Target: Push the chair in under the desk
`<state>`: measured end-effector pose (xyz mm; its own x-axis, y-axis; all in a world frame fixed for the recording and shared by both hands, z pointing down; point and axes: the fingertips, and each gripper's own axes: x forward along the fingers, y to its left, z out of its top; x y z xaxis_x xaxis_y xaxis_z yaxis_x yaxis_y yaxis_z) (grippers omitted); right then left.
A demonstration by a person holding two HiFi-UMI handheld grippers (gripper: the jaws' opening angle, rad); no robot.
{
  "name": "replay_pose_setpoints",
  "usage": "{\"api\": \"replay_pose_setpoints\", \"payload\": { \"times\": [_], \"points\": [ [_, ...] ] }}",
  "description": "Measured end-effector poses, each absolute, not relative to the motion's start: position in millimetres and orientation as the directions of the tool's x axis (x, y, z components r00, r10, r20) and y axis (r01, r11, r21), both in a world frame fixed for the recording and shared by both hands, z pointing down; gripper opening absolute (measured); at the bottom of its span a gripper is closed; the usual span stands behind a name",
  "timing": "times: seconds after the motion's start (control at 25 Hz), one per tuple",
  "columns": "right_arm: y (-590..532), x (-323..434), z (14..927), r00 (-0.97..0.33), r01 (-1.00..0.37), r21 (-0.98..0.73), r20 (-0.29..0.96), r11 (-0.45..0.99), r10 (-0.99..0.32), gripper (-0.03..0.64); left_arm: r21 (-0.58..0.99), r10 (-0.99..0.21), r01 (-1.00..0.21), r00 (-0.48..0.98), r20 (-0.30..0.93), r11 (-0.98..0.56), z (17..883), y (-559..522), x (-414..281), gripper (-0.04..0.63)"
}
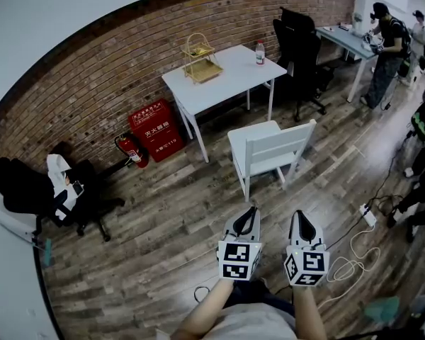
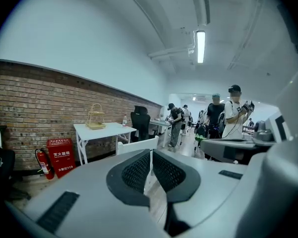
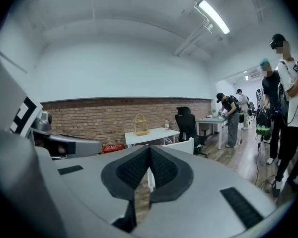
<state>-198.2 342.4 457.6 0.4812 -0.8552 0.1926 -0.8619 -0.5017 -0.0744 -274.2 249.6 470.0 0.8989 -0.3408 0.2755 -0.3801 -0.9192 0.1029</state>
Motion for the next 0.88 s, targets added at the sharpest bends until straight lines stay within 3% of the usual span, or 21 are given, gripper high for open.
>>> {"api": "replay_pose_setpoints", "payload": {
  "times": [0.88],
  "points": [
    [357.7,-150.7,469.9,0.441,-0.883,-0.076,0.21,-0.464,-0.873,0.015,0.111,-0.383,-0.431,0.873,0.3,-0.895,482.0,266.7,-241.9,0.029]
  ]
}}
